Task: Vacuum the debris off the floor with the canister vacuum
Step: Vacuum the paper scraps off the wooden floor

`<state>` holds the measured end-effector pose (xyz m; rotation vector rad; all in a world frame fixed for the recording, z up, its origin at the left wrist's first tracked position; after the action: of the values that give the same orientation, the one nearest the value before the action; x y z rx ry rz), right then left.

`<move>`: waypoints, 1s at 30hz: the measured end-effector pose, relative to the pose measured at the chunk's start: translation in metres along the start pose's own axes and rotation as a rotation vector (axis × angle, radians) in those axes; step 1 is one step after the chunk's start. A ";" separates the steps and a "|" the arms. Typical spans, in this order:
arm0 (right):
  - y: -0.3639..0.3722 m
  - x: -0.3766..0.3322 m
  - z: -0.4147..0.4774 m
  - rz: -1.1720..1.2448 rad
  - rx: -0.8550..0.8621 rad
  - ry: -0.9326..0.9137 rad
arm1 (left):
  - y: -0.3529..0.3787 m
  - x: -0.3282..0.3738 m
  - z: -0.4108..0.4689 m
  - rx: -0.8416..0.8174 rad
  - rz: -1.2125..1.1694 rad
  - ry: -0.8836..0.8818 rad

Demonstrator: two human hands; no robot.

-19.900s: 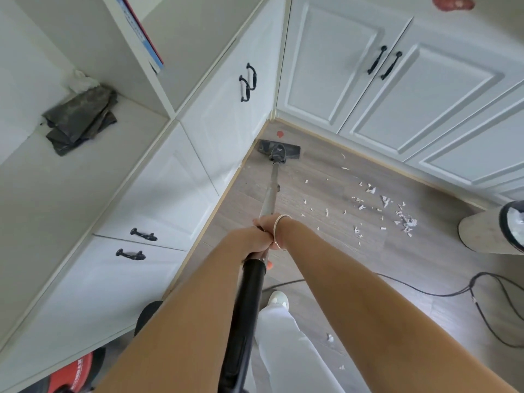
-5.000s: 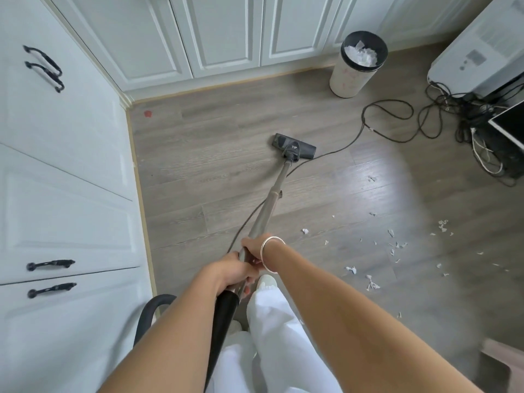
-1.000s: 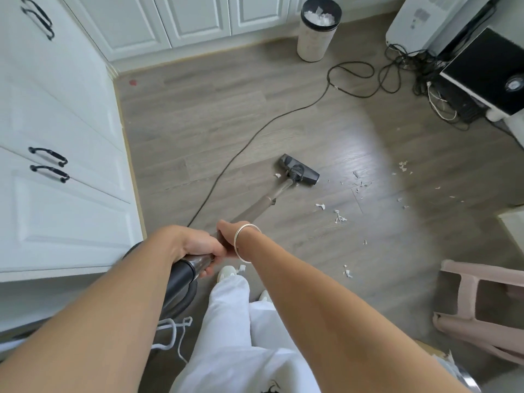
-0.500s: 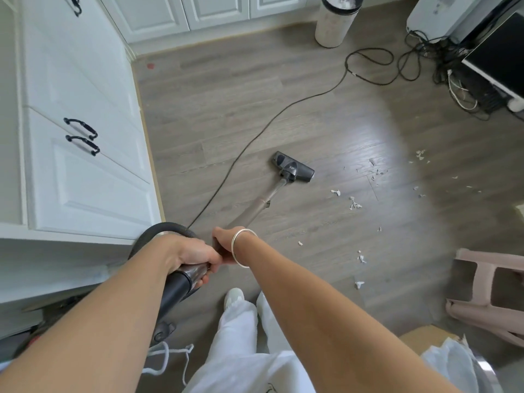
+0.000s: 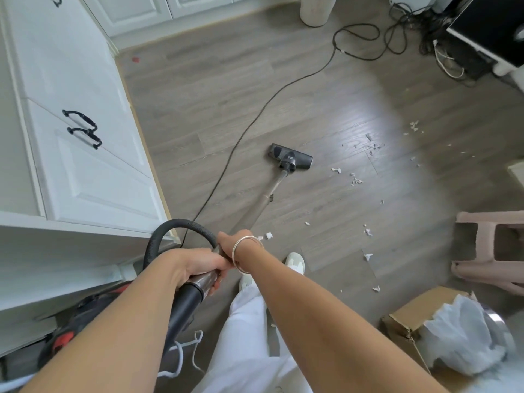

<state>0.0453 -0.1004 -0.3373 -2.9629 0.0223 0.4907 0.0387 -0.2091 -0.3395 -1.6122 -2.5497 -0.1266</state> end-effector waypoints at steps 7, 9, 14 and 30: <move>-0.029 0.006 0.009 0.033 0.127 -0.021 | 0.021 0.035 0.004 -0.022 0.071 0.096; -0.038 0.009 0.013 0.043 0.150 -0.022 | 0.027 0.043 0.007 -0.034 0.078 0.113; -0.057 0.017 0.022 0.085 0.184 -0.031 | 0.036 0.058 0.010 -0.048 0.079 0.150; -0.140 0.061 0.039 0.267 0.231 0.044 | 0.091 0.128 0.032 -0.056 0.238 0.096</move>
<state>0.0958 0.0438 -0.3745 -2.7534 0.4517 0.4213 0.0650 -0.0516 -0.3520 -1.8662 -2.2835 -0.2479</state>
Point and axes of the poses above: each hand's wrist, its own z-axis towards the middle knuckle, its own y-axis out of the palm, x = y × z, the point moved 3 cm from there along z, towards the middle knuckle, and after that the axes turned 13 degrees about z, right-handed, at the moved point
